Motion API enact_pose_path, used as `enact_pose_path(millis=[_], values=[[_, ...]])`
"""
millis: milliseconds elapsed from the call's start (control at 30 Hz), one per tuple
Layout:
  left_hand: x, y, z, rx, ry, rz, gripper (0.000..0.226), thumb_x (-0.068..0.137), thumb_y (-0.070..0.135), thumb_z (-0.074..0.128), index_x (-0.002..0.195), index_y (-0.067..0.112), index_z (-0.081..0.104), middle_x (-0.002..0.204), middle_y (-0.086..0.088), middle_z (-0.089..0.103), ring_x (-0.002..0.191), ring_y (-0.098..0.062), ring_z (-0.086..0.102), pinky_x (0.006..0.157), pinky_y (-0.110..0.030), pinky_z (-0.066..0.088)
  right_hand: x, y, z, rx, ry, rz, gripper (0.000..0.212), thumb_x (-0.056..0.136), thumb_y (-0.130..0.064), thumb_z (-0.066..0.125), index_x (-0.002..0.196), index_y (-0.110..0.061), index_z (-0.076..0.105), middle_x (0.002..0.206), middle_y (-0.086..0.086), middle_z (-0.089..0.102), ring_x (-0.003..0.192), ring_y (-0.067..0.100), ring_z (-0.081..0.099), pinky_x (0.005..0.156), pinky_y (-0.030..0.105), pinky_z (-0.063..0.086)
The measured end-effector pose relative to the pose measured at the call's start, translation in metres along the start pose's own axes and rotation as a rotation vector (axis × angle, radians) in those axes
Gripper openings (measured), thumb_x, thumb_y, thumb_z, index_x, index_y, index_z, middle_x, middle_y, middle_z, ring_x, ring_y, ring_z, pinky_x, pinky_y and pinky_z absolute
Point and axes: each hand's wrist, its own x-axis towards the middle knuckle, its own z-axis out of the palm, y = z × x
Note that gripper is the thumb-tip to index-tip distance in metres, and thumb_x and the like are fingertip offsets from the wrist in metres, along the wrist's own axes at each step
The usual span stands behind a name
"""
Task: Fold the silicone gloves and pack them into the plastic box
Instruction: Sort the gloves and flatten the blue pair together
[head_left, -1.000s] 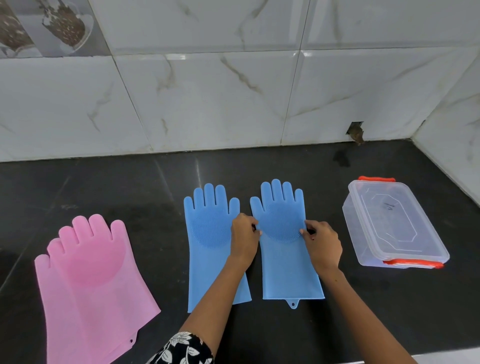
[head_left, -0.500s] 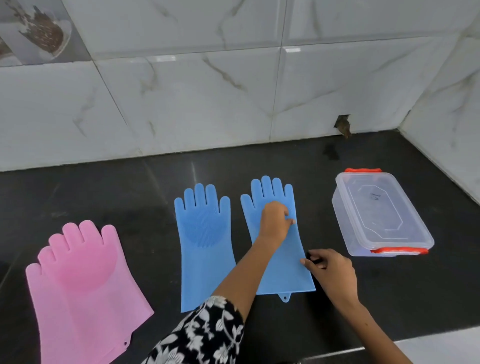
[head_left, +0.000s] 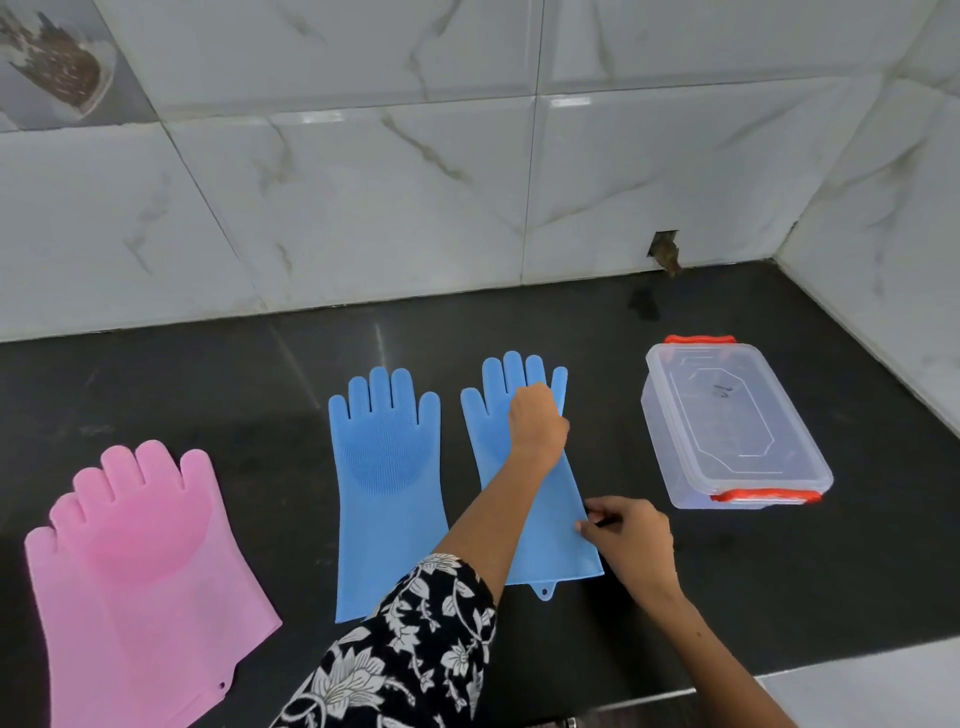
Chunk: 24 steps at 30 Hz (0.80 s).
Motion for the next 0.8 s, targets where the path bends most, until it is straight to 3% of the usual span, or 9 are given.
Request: enact_pose_path(millis=[200, 300, 433, 533, 667, 800], values=[[0.003, -0.025, -0.046, -0.197, 0.074, -0.029, 0.009, 0.078, 0.001, 0.068, 0.073, -0.005, 0.074, 0.072, -0.018, 0.072, 0.065, -0.025, 0.067, 0.075, -0.028, 0.056, -0.003, -0.031, -0.009, 0.164, -0.105, -0.090, 0.028, 0.078, -0.009, 0.073, 0.106, -0.014, 0.072, 0.083, -0.007, 0.070, 0.080, 0.008, 0.067, 0.072, 0.024, 0.056], [-0.001, -0.049, -0.084, -0.370, 0.116, -0.080, 0.004, 0.075, 0.002, 0.074, 0.077, -0.002, 0.075, 0.074, -0.017, 0.073, 0.067, -0.026, 0.070, 0.072, -0.032, 0.059, -0.012, -0.063, -0.005, 0.203, -0.183, -0.144, 0.028, 0.078, -0.014, 0.074, 0.105, -0.020, 0.071, 0.087, -0.011, 0.068, 0.081, 0.005, 0.067, 0.064, 0.017, 0.055], [-0.015, -0.098, -0.138, -0.532, 0.174, -0.135, 0.009, 0.069, 0.001, 0.079, 0.067, 0.009, 0.075, 0.064, -0.007, 0.070, 0.060, -0.020, 0.069, 0.068, -0.030, 0.060, -0.032, -0.108, 0.024, 0.195, -0.246, -0.281, 0.027, 0.074, -0.015, 0.078, 0.100, -0.020, 0.073, 0.075, -0.012, 0.066, 0.062, 0.003, 0.065, 0.054, 0.015, 0.053], [-0.033, -0.150, -0.166, -0.595, 0.245, -0.231, 0.022, 0.066, 0.001, 0.082, 0.061, 0.019, 0.072, 0.060, 0.001, 0.070, 0.055, -0.010, 0.069, 0.056, -0.017, 0.056, -0.050, -0.132, 0.069, 0.088, -0.332, -0.383, 0.030, 0.076, -0.018, 0.076, 0.106, -0.017, 0.071, 0.086, -0.008, 0.066, 0.066, 0.005, 0.064, 0.066, 0.019, 0.053], [-0.057, -0.208, -0.164, -0.522, 0.238, -0.424, 0.008, 0.072, 0.000, 0.078, 0.078, 0.002, 0.073, 0.079, -0.013, 0.072, 0.065, -0.020, 0.069, 0.056, -0.018, 0.057, -0.071, -0.137, 0.133, -0.076, -0.478, -0.385, 0.036, 0.083, -0.020, 0.069, 0.118, -0.013, 0.065, 0.106, 0.002, 0.065, 0.090, 0.016, 0.064, 0.088, 0.031, 0.052], [-0.060, -0.224, -0.151, -0.505, 0.240, -0.445, 0.013, 0.075, 0.007, 0.078, 0.086, 0.000, 0.074, 0.079, -0.009, 0.072, 0.069, -0.020, 0.070, 0.063, -0.023, 0.057, -0.068, -0.122, 0.145, -0.158, -0.465, -0.322, 0.039, 0.082, -0.036, 0.069, 0.116, -0.018, 0.064, 0.112, -0.004, 0.065, 0.096, 0.013, 0.064, 0.084, 0.026, 0.050]])
